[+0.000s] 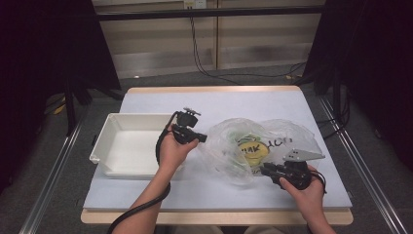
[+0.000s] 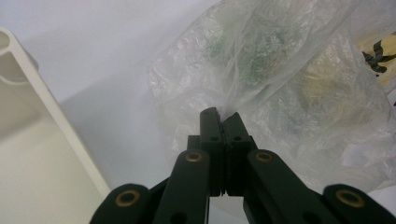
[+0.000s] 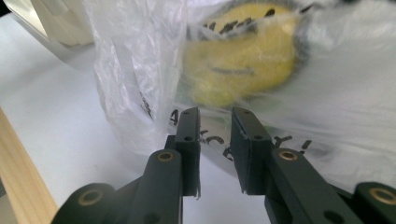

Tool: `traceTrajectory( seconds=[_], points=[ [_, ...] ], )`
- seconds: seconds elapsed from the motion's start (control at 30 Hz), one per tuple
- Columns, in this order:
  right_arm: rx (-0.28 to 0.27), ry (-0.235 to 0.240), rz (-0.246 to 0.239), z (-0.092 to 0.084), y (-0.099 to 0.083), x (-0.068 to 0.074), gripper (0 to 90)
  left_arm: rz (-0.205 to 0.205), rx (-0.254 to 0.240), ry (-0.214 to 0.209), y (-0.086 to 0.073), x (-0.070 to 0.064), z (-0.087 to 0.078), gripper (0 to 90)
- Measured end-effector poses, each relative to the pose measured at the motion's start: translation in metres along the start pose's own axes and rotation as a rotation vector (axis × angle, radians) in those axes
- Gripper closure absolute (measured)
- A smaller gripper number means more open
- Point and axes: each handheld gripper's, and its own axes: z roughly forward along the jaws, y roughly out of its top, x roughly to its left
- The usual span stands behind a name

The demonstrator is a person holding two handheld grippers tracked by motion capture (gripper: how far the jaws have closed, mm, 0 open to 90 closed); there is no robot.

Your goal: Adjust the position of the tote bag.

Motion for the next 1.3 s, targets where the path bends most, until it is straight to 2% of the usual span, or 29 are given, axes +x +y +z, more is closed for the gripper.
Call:
traceTrajectory(
  seconds=[0.03, 0.07, 0.13, 0.2, 0.23, 0.27, 0.33, 0.4, 0.43, 0.47, 0.5, 0.53, 0.57, 0.6, 0.63, 0.67, 0.73, 0.83, 0.87, 0.9, 0.97, 1.0, 1.03, 1.07, 1.13, 1.17, 1.2, 1.23, 1.3],
  points=[
    [0.000, 0.000, 0.000, 0.000, 0.000, 0.000, 78.2, -0.036, -0.027, -0.001, -0.001, -0.002, 0.002, 89.5],
    [-0.003, -0.006, -0.007, 0.000, 0.002, 0.001, 78.8, 0.001, 0.001, -0.006, -0.001, 0.000, 0.000, 89.5],
    [-0.026, -0.014, -0.033, 0.003, 0.007, 0.001, 85.7, -0.011, 0.002, -0.010, -0.001, 0.000, -0.001, 89.5],
    [-0.025, -0.017, -0.039, 0.004, 0.010, 0.003, 85.7, -0.008, 0.007, -0.013, -0.001, 0.001, 0.000, 89.5],
    [-0.035, 0.001, -0.051, 0.009, 0.017, 0.006, 84.5, 0.020, 0.030, -0.019, -0.001, 0.002, 0.000, 89.5],
    [-0.035, 0.001, -0.051, 0.009, 0.017, 0.006, 84.5, 0.020, 0.030, -0.019, -0.001, 0.002, 0.000, 89.5],
    [-0.052, -0.004, -0.050, 0.015, 0.024, 0.008, 81.5, -0.008, 0.011, -0.024, 0.000, -0.001, 0.002, 89.5],
    [-0.071, -0.012, -0.057, 0.025, 0.037, 0.009, 74.4, 0.023, 0.034, -0.027, 0.001, 0.000, 0.002, 89.5],
    [-0.071, -0.012, -0.057, 0.025, 0.037, 0.009, 74.4, -0.005, 0.011, -0.027, 0.001, -0.003, 0.004, 89.5],
    [-0.075, -0.042, -0.049, 0.033, 0.044, 0.007, 67.7, 0.017, 0.027, -0.035, 0.002, -0.001, 0.004, 89.4],
    [-0.075, -0.042, -0.049, 0.033, 0.044, 0.007, 67.7, 0.017, 0.027, -0.035, 0.002, -0.001, 0.004, 89.4],
    [-0.072, -0.051, -0.043, 0.040, 0.049, 0.004, 59.5, 0.024, 0.034, -0.037, 0.002, 0.000, 0.004, 89.4],
    [-0.072, -0.051, -0.043, 0.040, 0.049, 0.004, 59.5, 0.024, 0.034, -0.037, 0.002, 0.000, 0.004, 89.4],
    [-0.064, -0.059, -0.051, 0.048, 0.053, 0.002, 51.8, 0.025, 0.039, -0.034, 0.002, 0.000, 0.004, 89.4],
    [-0.055, -0.062, -0.051, 0.051, 0.054, 0.000, 50.5, -0.012, 0.014, -0.034, 0.001, -0.001, 0.006, 89.4],
    [-0.050, -0.062, -0.057, 0.054, 0.055, -0.001, 48.9, -0.012, 0.014, -0.034, 0.001, -0.001, 0.006, 89.4],
    [-0.055, -0.061, -0.064, 0.061, 0.057, -0.002, 47.1, 0.026, 0.051, -0.041, 0.001, 0.003, 0.006, 89.4],
    [-0.053, -0.071, -0.065, 0.066, 0.057, -0.004, 46.3, 0.016, 0.055, -0.039, 0.000, 0.004, 0.007, 89.4],
    [-0.030, -0.044, -0.053, 0.073, 0.056, -0.007, 45.7, 0.039, 0.074, -0.044, 0.001, 0.005, 0.006, 89.3],
    [-0.030, -0.044, -0.053, 0.073, 0.056, -0.007, 45.7, 0.039, 0.074, -0.044, 0.001, 0.005, 0.006, 89.1],
    [-0.005, -0.029, -0.064, 0.077, 0.055, -0.007, 47.8, 0.018, 0.047, -0.047, 0.001, 0.004, 0.007, 88.5],
    [0.001, -0.005, -0.051, 0.078, 0.053, -0.005, 57.1, 0.020, 0.047, -0.050, 0.002, 0.004, 0.006, 80.8],
    [0.008, 0.013, -0.041, 0.079, 0.053, -0.004, 60.7, 0.019, 0.038, -0.054, 0.002, 0.004, 0.005, 75.5],
    [0.008, 0.013, -0.041, 0.079, 0.053, -0.004, 60.7, 0.018, 0.034, -0.050, 0.003, 0.003, 0.004, 75.5],
    [0.002, 0.016, -0.024, 0.078, 0.052, -0.001, 72.8, 0.002, 0.020, -0.061, 0.005, 0.000, 0.003, 61.7],
    [0.003, 0.027, -0.007, 0.078, 0.051, 0.000, 81.4, 0.027, 0.013, -0.080, 0.008, -0.003, 0.001, 52.7],
    [0.003, 0.027, -0.007, 0.078, 0.051, 0.000, 81.4, 0.027, 0.013, -0.080, 0.008, -0.003, 0.001, 47.3],
    [0.003, 0.040, 0.003, 0.078, 0.050, 0.001, 89.5, 0.027, -0.003, -0.085, 0.011, -0.008, 0.001, 41.8],
    [0.000, 0.045, 0.008, 0.078, 0.049, 0.002, 90.0, 0.008, -0.031, -0.099, 0.013, -0.012, 0.003, 40.3]
  ],
)
